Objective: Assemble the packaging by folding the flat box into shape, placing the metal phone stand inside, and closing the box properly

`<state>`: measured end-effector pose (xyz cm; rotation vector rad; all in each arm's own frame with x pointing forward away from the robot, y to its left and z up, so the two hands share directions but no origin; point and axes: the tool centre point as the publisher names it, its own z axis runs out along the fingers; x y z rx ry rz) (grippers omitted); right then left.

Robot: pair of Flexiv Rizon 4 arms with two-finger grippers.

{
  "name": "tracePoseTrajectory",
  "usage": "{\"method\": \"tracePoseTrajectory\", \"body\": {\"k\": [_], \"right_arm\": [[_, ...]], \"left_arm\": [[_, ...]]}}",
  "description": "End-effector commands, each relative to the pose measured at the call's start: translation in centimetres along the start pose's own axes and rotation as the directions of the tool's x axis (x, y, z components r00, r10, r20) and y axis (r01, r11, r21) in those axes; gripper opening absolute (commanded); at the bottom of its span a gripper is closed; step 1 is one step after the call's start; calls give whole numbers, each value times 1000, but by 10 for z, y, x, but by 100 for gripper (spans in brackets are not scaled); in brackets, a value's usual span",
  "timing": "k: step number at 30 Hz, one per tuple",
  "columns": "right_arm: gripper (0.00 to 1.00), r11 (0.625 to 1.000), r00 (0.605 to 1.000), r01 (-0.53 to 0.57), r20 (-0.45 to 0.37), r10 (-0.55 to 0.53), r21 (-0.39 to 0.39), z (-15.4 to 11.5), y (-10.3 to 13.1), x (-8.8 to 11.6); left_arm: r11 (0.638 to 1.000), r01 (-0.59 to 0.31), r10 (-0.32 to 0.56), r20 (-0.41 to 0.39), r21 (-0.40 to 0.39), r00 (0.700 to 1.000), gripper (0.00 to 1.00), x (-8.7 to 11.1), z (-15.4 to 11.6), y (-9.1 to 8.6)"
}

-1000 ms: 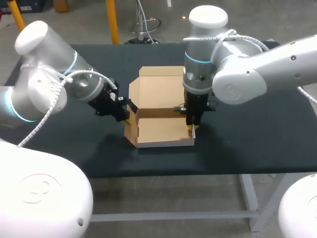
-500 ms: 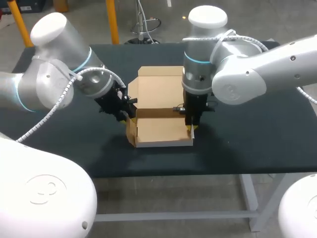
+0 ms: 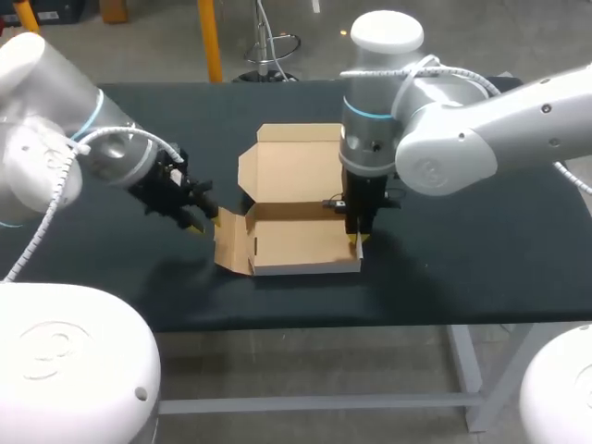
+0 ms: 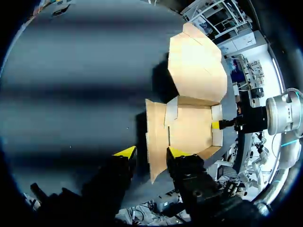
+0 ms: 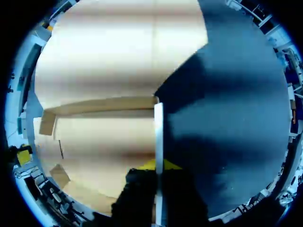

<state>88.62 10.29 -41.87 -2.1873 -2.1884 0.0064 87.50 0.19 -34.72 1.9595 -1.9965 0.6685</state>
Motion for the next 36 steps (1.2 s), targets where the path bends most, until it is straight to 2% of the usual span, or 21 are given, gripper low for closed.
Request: {"method": "tracePoseTrajectory", "body": {"k": [1,6,16,20,26,36], "right_arm": [[0,1000,1000,0,3,0,2,-1,0,1],[0,1000,1000,0,3,0,2,-1,0,1],[0,1000,1000,0,3,0,2,-1,0,1],[0,1000,1000,0,3,0,2,-1,0,1],[0,1000,1000,0,3,0,2,-1,0,1],[0,1000,1000,0,3,0,2,-1,0,1]], "left_arm": [[1000,-11,10,-133,-8,991,39,-17,-9,5],[1000,-23,18,-180,-22,984,39,-28,-7,7],[997,-56,43,-236,-50,971,27,-41,12,10],[996,-63,46,-266,-56,963,27,-45,20,10],[995,-71,47,-294,-71,955,22,-45,31,9],[992,-86,53,-324,-88,945,23,-38,45,8]]}}
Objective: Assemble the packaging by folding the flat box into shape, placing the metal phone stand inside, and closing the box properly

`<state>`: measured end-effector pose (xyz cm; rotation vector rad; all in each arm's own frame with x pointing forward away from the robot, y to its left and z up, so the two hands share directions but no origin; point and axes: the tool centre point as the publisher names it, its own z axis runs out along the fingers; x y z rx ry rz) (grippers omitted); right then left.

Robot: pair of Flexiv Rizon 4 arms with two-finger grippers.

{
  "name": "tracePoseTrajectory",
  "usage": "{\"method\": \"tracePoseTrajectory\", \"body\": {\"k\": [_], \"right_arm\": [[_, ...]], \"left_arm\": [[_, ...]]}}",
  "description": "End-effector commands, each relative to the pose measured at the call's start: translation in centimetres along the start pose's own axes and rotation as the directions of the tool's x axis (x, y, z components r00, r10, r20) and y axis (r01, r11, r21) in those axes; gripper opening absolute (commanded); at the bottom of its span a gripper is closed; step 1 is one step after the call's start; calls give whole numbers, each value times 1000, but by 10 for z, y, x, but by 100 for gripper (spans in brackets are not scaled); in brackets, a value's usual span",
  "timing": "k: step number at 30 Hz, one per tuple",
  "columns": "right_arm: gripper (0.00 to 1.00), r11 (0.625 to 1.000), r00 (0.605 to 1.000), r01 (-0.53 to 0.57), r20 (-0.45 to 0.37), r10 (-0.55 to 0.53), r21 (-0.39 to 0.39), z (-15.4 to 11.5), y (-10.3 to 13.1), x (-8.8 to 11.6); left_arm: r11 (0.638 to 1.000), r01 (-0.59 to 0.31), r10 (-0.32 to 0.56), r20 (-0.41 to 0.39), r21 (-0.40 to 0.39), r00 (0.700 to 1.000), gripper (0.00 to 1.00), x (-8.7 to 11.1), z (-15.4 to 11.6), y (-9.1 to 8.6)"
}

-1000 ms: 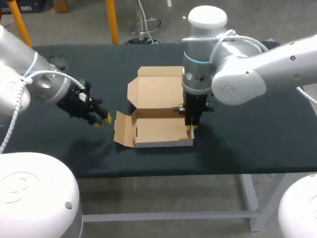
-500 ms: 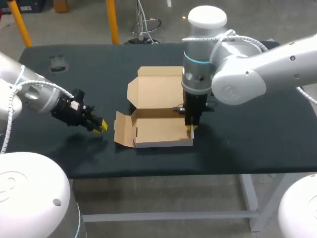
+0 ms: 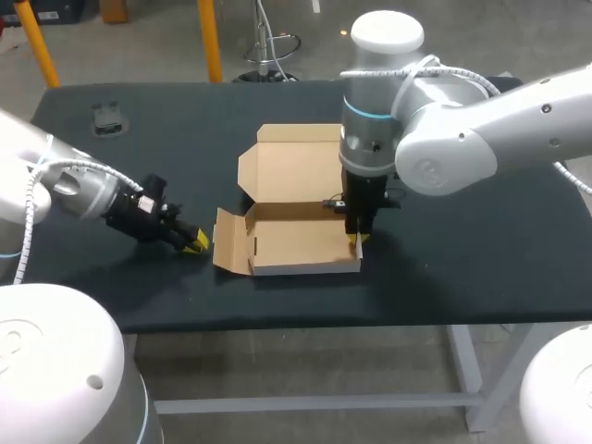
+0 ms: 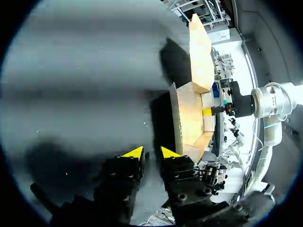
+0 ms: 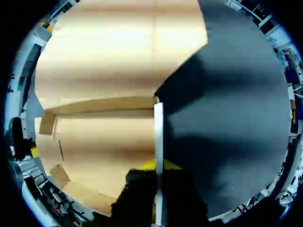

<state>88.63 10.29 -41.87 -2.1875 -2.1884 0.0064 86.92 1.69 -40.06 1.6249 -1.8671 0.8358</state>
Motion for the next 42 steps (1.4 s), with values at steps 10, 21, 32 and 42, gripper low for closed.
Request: {"method": "tracePoseTrajectory", "body": {"k": [10,21,32,42], "right_arm": [[0,1000,1000,0,3,0,2,-1,0,1],[0,1000,1000,0,3,0,2,-1,0,1],[0,1000,1000,0,3,0,2,-1,0,1],[0,1000,1000,0,3,0,2,-1,0,1]], "left_arm": [[999,-25,23,-44,-30,999,23,10,19,-6],[999,-54,54,-94,0,994,21,35,18,-6],[999,-48,48,-134,2,990,23,56,22,-7],[1000,-10,10,-179,0,984,26,68,28,-9]]}}
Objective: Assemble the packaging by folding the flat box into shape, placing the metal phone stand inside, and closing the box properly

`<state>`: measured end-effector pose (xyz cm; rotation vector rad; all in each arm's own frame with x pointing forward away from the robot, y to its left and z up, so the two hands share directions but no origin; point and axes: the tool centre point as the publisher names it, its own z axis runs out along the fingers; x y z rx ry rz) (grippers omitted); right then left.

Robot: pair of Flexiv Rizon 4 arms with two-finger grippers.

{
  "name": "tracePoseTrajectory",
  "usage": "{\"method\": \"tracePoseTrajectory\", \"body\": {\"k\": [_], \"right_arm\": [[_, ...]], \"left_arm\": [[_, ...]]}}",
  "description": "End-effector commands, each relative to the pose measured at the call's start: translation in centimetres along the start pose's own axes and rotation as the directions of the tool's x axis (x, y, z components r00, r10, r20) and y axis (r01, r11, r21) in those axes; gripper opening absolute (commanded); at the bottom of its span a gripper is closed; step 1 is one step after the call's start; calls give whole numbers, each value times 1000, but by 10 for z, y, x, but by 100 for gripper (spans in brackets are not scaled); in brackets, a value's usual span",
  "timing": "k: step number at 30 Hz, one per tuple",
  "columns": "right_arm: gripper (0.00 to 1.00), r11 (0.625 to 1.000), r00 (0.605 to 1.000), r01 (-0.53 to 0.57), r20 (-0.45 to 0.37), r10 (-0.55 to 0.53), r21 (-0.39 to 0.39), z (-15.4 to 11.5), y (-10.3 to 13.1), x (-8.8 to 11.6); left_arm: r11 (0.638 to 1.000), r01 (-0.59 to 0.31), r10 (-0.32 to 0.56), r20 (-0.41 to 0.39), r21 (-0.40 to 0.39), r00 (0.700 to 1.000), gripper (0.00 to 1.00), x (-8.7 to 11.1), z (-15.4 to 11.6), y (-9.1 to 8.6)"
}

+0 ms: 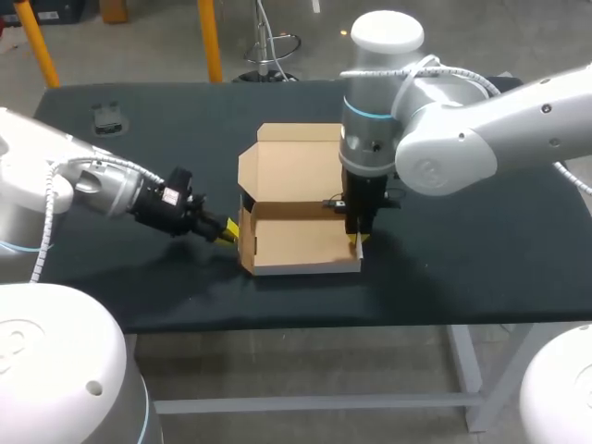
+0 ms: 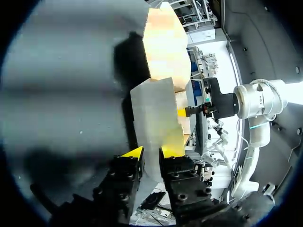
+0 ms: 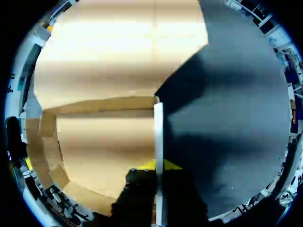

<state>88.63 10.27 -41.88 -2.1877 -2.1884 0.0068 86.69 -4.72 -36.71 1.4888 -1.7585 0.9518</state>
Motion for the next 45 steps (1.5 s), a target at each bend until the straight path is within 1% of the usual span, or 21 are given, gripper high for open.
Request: {"method": "tracePoseTrajectory", "body": {"k": [1,8,11,12,17,23,29,36,40,43,45], "right_arm": [[0,1000,1000,0,2,0,2,-1,0,1],[0,1000,1000,0,2,0,2,-1,0,1],[0,1000,1000,0,2,0,2,-1,0,1],[0,1000,1000,0,2,0,2,-1,0,1],[0,1000,1000,0,2,0,2,-1,0,1],[0,1000,1000,0,2,0,2,-1,0,1],[0,1000,1000,0,2,0,2,-1,0,1],[0,1000,1000,0,2,0,2,-1,0,1],[0,1000,1000,0,2,0,2,-1,0,1],[0,1000,1000,0,2,0,2,-1,0,1],[0,1000,1000,0,2,0,2,-1,0,1]], "left_arm": [[1000,7,-7,-7,-1,1000,26,1,4,-2],[1000,29,-29,-25,2,999,26,4,11,-2],[999,44,-44,-35,7,998,30,6,12,-2],[999,47,-46,-41,9,998,33,6,13,-3],[998,62,-61,-53,15,997,38,9,14,-3],[997,81,-80,-52,14,995,39,11,18,-4],[996,90,-90,-31,12,995,38,13,23,-6],[996,89,-90,28,27,996,39,17,29,-8],[995,94,-95,60,29,994,42,18,32,-10],[995,96,-98,76,32,992,42,19,34,-11],[994,101,-105,104,40,989,43,18,36,-12]]}}
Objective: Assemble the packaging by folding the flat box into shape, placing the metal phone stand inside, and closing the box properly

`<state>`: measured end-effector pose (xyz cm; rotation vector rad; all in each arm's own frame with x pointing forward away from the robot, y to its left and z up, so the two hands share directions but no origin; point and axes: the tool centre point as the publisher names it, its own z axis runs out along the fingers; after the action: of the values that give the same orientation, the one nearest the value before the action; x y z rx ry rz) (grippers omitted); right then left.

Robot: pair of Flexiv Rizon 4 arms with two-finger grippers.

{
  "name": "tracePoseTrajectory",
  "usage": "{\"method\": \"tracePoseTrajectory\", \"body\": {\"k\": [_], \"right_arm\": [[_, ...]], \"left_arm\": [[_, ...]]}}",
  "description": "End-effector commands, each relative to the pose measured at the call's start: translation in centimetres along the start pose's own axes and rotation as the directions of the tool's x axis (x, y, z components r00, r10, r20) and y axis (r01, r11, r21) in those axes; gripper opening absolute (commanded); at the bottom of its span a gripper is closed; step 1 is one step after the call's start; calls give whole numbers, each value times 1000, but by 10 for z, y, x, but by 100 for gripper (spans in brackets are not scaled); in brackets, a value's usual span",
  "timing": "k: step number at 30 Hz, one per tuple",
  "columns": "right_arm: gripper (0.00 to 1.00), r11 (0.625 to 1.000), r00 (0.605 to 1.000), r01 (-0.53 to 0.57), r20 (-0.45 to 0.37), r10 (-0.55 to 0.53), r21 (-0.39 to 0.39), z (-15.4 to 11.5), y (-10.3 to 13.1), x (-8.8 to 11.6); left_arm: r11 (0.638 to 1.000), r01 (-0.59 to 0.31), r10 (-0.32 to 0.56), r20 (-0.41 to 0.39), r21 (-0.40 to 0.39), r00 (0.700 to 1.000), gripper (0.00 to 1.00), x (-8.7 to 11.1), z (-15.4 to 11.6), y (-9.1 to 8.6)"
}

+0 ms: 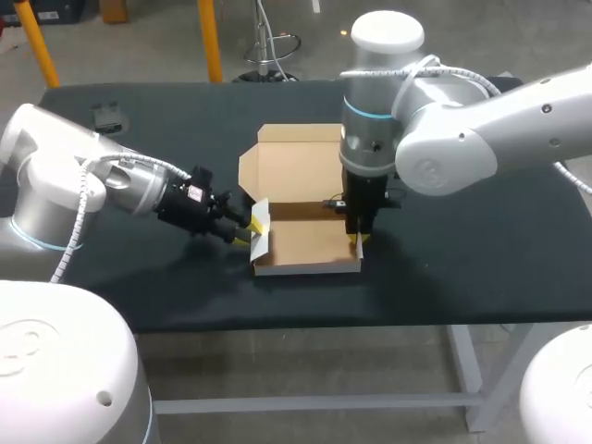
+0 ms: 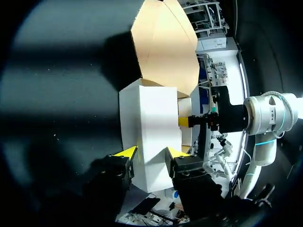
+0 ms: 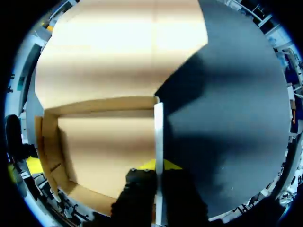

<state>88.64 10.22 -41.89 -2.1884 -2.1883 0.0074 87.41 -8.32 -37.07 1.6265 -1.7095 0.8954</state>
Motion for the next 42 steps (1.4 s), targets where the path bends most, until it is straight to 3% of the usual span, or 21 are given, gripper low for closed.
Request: {"method": "tracePoseTrajectory", "body": {"k": [1,14,27,35,42], "right_arm": [[0,1000,1000,1,2,-1,2,-1,0,1],[0,1000,1000,1,2,-1,2,-1,0,1],[0,1000,1000,1,2,-1,2,-1,0,1],[0,1000,1000,1,2,-1,2,-1,0,1],[0,1000,1000,1,2,-1,2,-1,0,1]], "left_arm": [[1000,8,-8,39,3,999,43,4,4,-2],[999,23,-29,170,42,985,44,0,13,-5],[996,18,-46,350,83,935,42,3,19,-10],[996,21,-61,487,87,871,42,-1,26,-12],[995,16,-73,595,101,800,35,-5,30,-13]]}}
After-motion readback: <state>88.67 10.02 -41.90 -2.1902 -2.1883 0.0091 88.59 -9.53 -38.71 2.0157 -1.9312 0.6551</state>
